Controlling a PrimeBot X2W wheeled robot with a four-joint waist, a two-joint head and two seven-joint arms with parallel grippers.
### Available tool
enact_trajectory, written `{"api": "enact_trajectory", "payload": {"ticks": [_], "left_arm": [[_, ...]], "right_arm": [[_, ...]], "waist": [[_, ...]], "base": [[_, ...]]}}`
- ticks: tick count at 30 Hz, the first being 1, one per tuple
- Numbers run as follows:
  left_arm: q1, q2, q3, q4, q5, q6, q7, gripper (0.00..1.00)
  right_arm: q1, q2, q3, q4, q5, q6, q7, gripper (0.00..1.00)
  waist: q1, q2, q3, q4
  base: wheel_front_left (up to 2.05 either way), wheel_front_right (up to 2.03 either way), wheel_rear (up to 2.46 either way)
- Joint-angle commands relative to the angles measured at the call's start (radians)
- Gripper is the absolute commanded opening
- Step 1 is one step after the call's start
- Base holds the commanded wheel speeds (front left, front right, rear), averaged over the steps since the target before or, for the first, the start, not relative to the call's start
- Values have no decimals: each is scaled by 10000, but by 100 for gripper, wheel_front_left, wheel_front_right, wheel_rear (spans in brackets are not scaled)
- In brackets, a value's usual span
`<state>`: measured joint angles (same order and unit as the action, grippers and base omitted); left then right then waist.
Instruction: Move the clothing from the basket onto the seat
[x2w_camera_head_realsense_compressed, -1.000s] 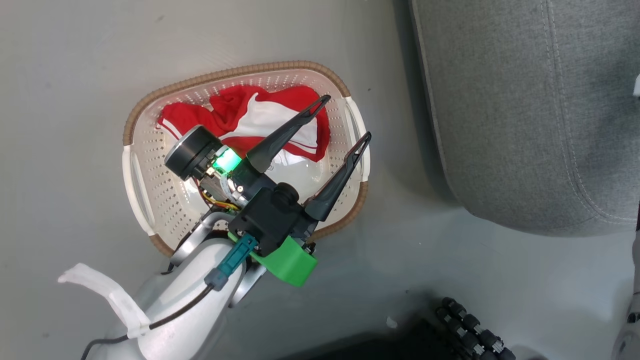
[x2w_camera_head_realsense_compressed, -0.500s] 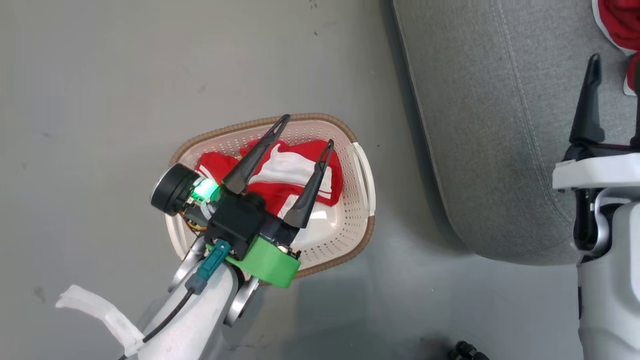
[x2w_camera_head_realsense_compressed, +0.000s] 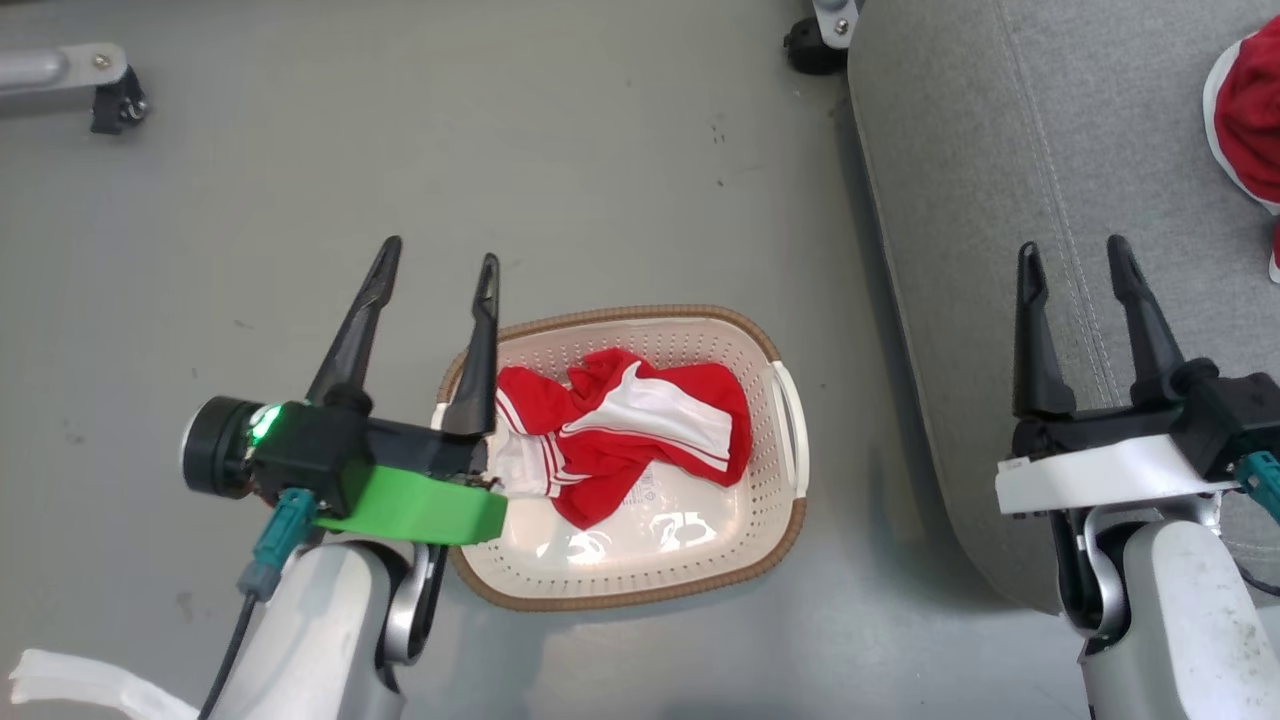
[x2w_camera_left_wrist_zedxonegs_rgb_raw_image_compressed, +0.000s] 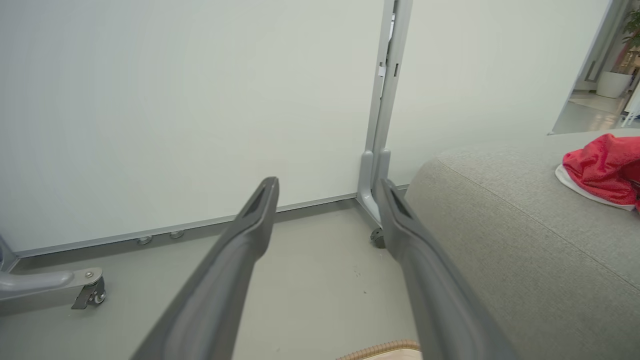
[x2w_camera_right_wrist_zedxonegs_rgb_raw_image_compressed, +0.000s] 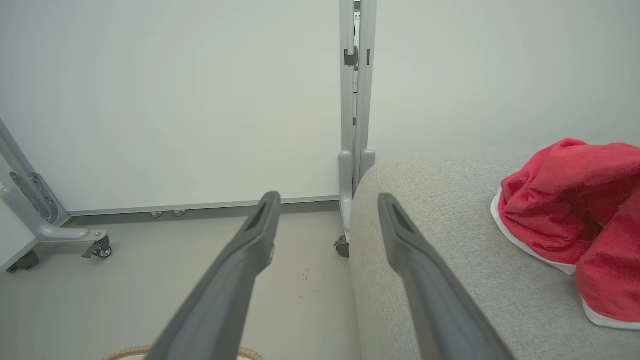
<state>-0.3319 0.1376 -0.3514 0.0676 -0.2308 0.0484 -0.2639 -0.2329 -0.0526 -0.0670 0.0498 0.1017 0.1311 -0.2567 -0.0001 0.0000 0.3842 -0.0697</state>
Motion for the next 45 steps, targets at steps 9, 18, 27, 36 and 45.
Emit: {"api": "enact_trajectory", "payload": {"ticks": [9, 18, 27, 36, 45], "left_arm": [[1216, -170, 1508, 101, 98, -63, -4, 100], [2198, -427, 2135, 401, 284, -304, -5, 100], [2936, -579, 2230, 736, 582, -522, -5, 100], [3170, -704, 2342, 895, 742, -642, -5, 100], [3100, -758, 2420, 872, 867, -726, -5, 100]], "right_arm": [[1050, -1, 695, -886, -71, -6, 504, 100], [1853, 4, 986, -1117, -76, -5, 946, 100], [2478, 8, 1067, -1162, 9, -5, 1195, 100], [2757, 10, 1003, -1188, 88, -5, 1361, 100], [2734, 10, 998, -1216, 98, -5, 1412, 100]], "waist": [[1, 0, -1242, 629], [1, 0, -1987, 663], [1, 0, -2552, 611], [1, 0, -2740, 630], [1, 0, -2749, 660]], "base": [[0, 0, 0], [0, 0, 0], [0, 0, 0], [0, 0, 0], [0, 0, 0]]}}
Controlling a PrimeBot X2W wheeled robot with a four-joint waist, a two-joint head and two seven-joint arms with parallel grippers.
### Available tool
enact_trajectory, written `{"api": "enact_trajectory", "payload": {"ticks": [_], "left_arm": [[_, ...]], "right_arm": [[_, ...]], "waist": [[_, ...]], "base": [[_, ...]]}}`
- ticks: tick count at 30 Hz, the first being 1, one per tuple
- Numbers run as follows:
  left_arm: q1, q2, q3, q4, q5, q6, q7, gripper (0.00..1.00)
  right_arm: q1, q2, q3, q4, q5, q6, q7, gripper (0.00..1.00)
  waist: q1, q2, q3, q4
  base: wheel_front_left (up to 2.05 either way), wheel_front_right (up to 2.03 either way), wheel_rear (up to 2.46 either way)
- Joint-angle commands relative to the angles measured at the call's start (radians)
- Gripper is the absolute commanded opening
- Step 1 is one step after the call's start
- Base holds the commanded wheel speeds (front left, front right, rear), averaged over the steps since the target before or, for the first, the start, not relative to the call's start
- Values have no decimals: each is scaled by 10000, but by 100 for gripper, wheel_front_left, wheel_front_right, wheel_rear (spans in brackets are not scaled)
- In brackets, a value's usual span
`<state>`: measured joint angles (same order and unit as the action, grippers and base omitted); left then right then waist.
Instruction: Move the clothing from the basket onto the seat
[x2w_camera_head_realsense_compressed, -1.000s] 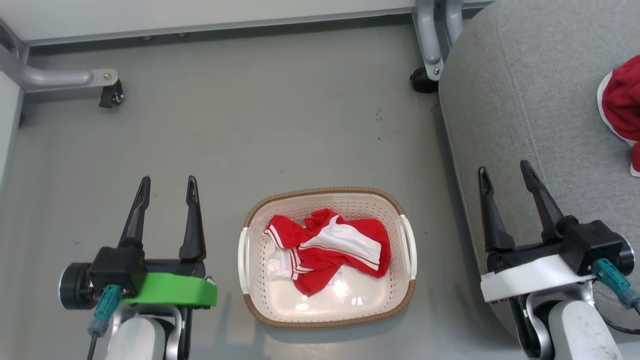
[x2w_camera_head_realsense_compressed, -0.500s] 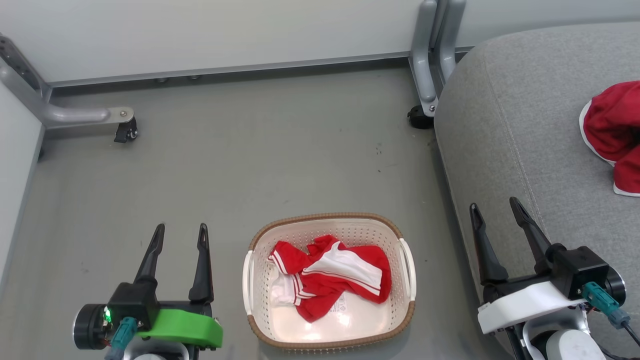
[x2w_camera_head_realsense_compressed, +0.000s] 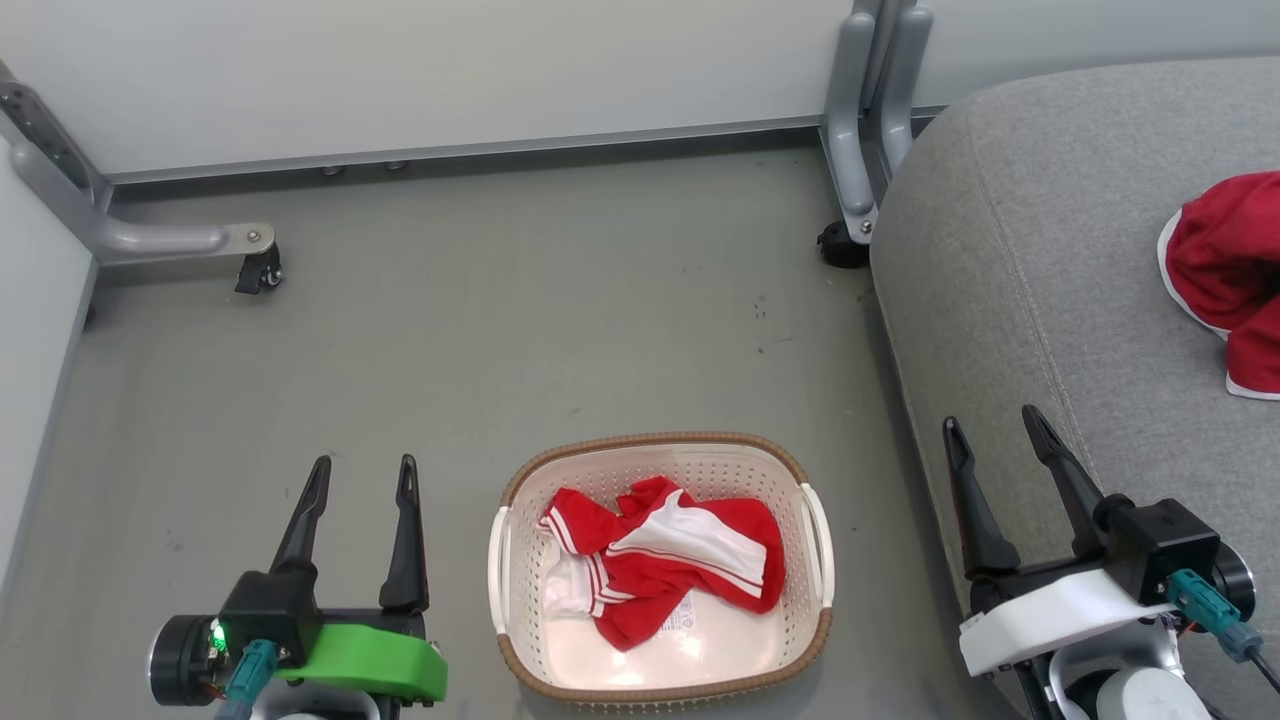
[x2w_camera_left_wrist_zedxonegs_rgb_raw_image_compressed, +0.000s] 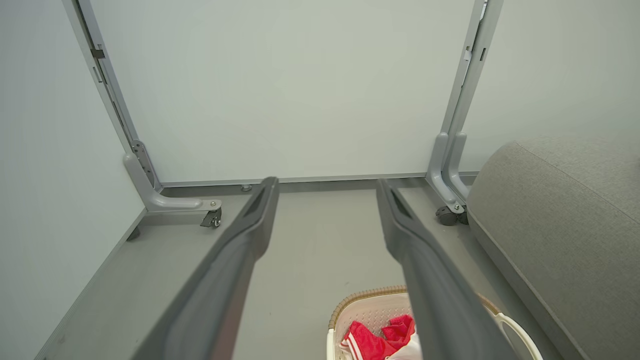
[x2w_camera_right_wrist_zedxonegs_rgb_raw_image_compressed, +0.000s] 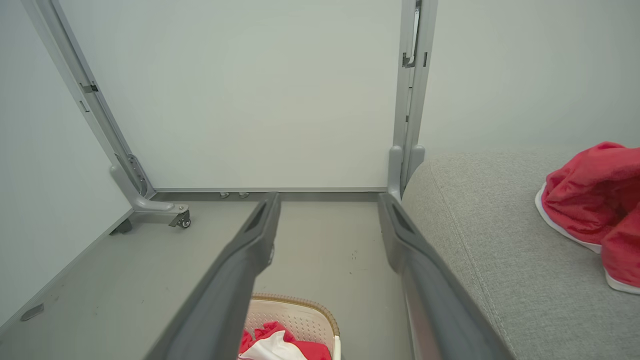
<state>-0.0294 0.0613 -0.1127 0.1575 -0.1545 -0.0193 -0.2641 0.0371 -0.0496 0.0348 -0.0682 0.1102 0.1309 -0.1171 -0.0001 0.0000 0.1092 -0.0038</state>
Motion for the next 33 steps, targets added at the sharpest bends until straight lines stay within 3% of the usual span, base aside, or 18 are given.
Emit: {"api": "enact_trajectory", "payload": {"ticks": [1, 16, 25, 33], "left_arm": [[58, -1, 40, -26, 122, -60, -3, 100], [-657, -80, -187, -156, 171, -209, -3, 100], [-2271, -98, -1445, 345, 412, -523, -3, 100], [-4227, -90, -2996, 1756, 534, -613, -5, 100]], "right_arm": [[19, -19, -17, -38, 8, -4, 22, 100], [-333, -18, -252, -343, -13, -3, 48, 100], [-1255, -147, -295, -756, -153, -5, -65, 100], [-2332, -335, -306, -1126, -188, -3, -276, 100]], "waist": [[1, 0, 5, 4], [1, 0, 632, 271], [1, 0, 2423, 233], [1, 0, 4341, 62]], "base": [[0, 0, 0], [0, 0, 0], [0, 0, 0], [0, 0, 0]]}}
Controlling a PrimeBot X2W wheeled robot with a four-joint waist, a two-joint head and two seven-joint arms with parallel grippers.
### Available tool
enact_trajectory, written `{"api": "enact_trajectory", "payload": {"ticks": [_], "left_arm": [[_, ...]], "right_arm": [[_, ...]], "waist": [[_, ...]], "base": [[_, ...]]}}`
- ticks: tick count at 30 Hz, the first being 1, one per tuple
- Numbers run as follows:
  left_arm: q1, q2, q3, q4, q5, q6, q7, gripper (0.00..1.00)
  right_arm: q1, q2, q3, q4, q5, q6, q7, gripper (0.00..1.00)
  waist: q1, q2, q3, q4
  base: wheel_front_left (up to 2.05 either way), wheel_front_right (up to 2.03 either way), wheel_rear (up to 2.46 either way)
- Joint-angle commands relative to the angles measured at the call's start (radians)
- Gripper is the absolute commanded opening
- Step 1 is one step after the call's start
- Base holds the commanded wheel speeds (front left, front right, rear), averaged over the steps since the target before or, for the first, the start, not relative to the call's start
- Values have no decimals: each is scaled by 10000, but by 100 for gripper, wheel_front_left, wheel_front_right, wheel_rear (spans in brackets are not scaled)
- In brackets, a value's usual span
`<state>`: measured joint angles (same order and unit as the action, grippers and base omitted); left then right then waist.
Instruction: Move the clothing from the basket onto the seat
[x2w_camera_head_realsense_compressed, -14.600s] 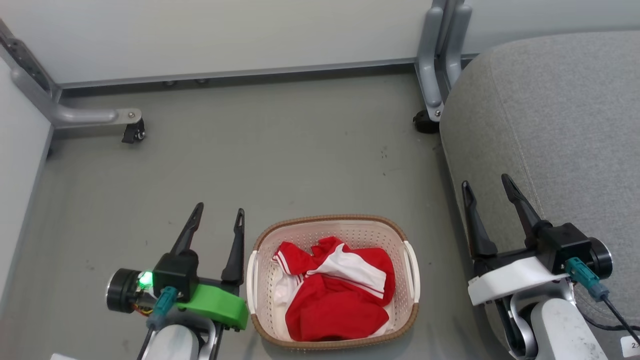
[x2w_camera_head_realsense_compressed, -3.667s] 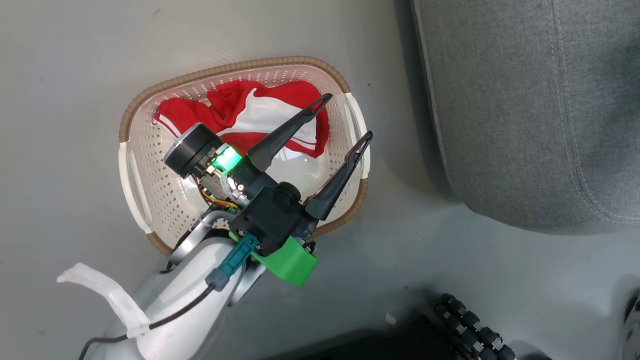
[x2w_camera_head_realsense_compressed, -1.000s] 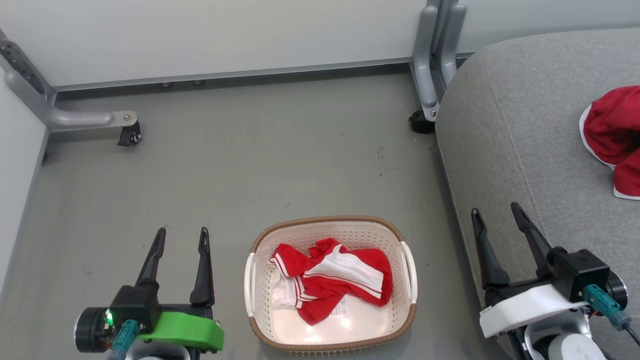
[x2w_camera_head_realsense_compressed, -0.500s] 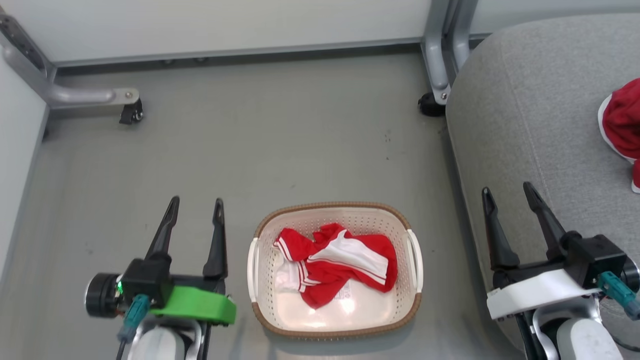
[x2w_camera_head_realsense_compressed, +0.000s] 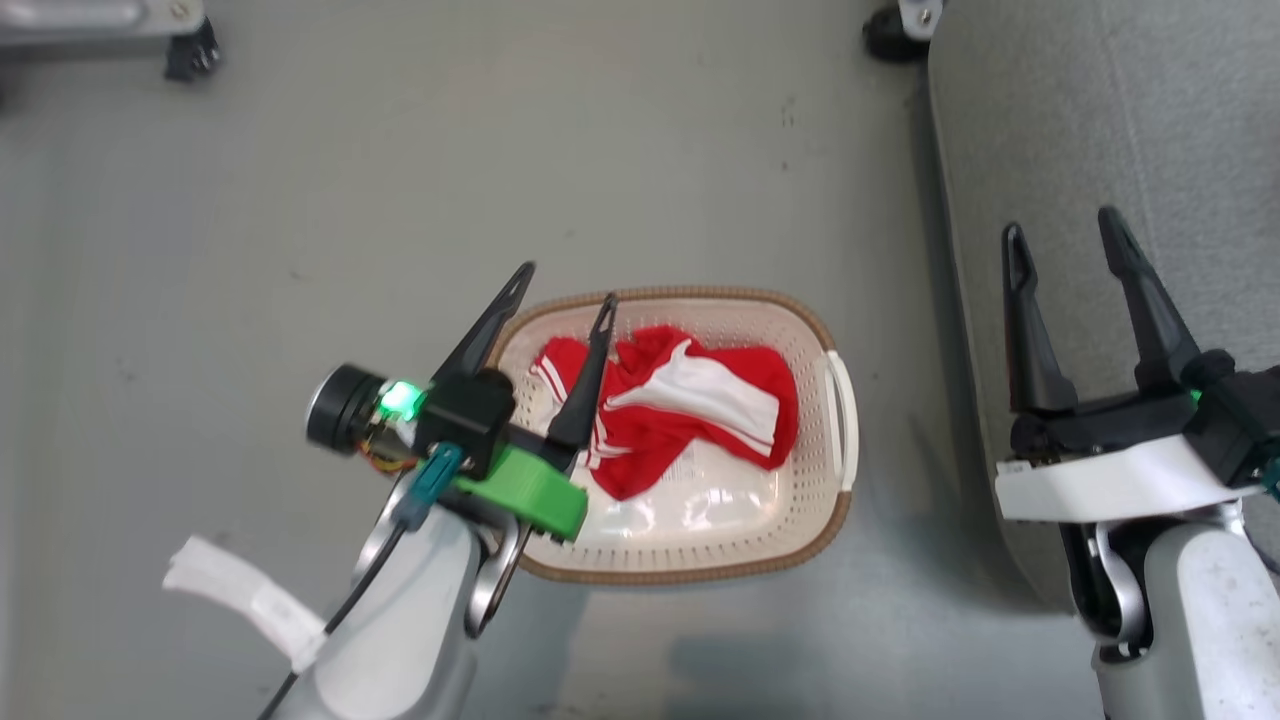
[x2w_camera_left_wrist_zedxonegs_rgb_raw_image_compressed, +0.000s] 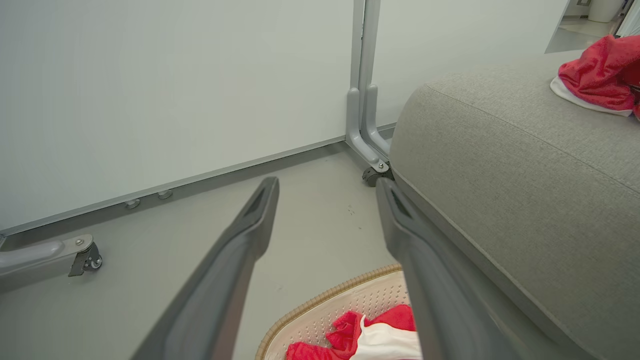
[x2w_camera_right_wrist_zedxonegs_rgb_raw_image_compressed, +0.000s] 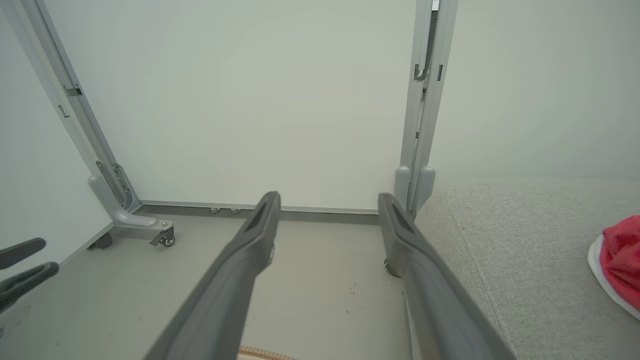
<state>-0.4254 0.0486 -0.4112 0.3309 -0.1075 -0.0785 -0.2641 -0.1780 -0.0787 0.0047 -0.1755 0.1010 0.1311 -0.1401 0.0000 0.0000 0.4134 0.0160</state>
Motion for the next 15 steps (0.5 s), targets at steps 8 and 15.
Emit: {"api": "enact_trajectory", "payload": {"ticks": [8, 15], "left_arm": [[-2035, 44, -1219, 1813, 28, -40, -3, 100], [-3416, 47, -1794, 3801, 356, 64, 0, 100]], "right_arm": [[-1290, -150, 265, -300, -68, -5, -356, 100], [-2158, -59, 768, -268, 27, -6, -754, 100]], "waist": [[0, 0, 2960, -533], [0, 0, 4208, -1272]], "base": [[0, 0, 0], [0, 0, 0]]}}
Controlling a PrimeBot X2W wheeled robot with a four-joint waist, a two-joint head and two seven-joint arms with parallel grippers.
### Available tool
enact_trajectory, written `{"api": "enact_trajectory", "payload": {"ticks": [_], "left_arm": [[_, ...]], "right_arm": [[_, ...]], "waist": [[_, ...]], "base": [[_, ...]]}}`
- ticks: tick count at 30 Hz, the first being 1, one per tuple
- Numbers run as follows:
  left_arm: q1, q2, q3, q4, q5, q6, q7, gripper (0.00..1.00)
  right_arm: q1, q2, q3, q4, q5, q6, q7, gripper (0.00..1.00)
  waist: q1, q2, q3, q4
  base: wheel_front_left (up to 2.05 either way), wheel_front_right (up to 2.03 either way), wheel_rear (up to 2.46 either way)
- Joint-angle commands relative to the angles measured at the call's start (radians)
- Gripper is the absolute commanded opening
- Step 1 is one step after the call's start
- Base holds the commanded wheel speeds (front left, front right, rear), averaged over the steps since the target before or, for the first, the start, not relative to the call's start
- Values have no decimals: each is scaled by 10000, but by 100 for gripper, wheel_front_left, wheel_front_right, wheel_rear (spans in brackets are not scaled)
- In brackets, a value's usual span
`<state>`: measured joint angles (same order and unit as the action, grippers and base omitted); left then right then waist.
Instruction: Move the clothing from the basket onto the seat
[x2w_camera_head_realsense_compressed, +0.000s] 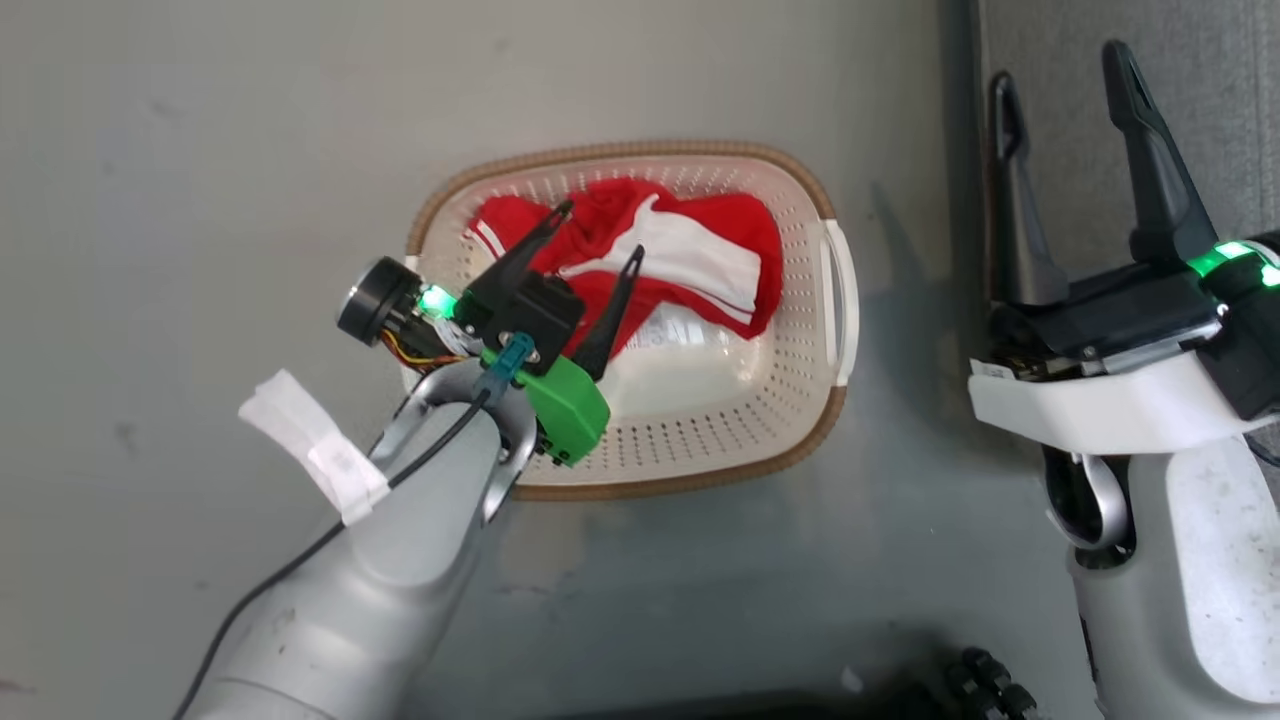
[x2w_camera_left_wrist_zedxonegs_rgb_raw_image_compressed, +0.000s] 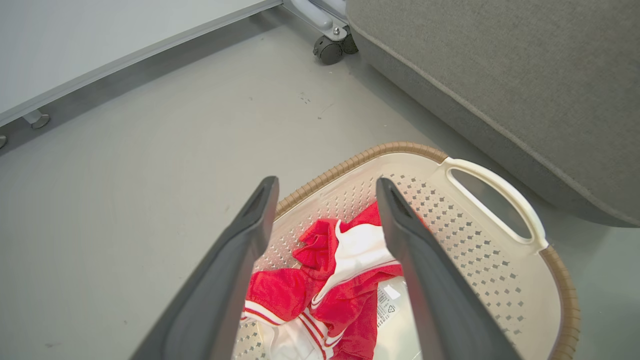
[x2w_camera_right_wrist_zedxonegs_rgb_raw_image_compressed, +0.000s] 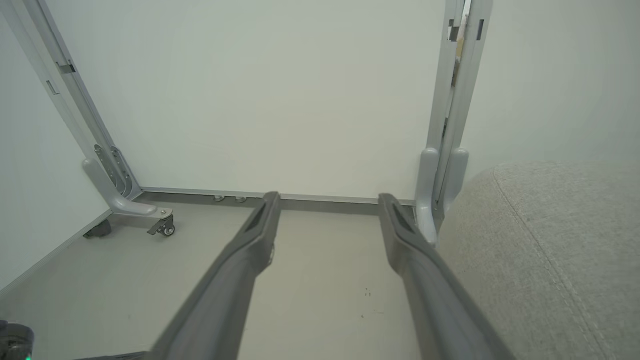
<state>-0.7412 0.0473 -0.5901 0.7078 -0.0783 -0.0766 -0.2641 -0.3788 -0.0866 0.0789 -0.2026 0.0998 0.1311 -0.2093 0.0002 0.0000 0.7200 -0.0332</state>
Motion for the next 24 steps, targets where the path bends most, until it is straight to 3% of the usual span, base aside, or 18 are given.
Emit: {"api": "enact_trajectory", "payload": {"ticks": [1, 12, 24], "left_arm": [[-415, 60, -66, 311, 87, 30, 1, 100], [-2251, 338, -275, 3061, 374, -47, 229, 100], [-3580, 856, -389, 4812, 448, 109, 603, 100]], "right_arm": [[-236, 22, 85, 57, 37, -6, -121, 100], [-1068, 264, 828, 629, 404, -6, -524, 100], [-1460, 347, 1261, 663, 798, -6, -567, 100]], "waist": [[-2, 0, 1261, -873], [-2, 0, 2626, -1996], [-2, 0, 3333, -2651]], "base": [[0, 0, 0], [0, 0, 0], [0, 0, 0]]}}
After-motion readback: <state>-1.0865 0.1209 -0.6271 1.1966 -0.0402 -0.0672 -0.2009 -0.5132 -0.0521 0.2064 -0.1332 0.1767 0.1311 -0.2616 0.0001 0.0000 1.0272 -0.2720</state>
